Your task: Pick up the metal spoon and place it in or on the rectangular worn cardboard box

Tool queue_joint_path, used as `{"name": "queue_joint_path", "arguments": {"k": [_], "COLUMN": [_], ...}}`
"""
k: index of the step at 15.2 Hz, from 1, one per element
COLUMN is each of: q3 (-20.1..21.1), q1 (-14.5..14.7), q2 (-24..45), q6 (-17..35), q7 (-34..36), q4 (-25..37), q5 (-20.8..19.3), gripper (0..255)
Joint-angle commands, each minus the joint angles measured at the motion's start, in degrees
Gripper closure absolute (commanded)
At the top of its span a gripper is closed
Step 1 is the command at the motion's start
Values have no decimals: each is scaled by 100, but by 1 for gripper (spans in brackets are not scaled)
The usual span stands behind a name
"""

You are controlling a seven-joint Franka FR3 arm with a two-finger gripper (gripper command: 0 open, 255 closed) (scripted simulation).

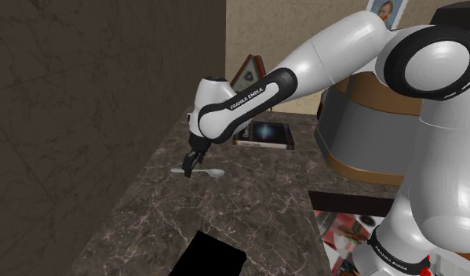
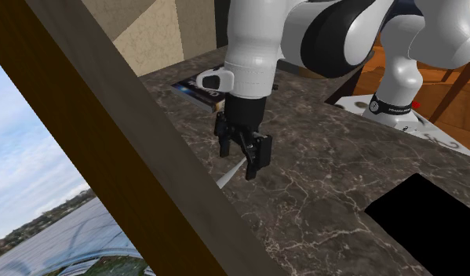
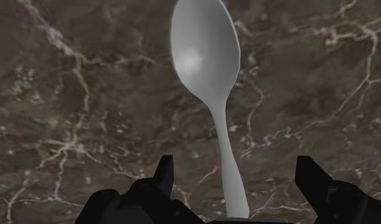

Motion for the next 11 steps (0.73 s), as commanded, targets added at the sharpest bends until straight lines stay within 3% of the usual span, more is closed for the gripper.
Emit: {"name": "queue_joint_path", "arguments": {"k": [1, 5, 6, 11], "q3": [0, 0, 0, 0], "q1": [5, 5, 5, 5], "q2": [14, 13, 13, 13], "q6": [11, 11, 11, 11], "q7": [6, 5, 5, 5], "q4": [5, 4, 4, 4], "q5": [-3, -3, -3, -3], "gripper": [0, 0, 255, 255]}}
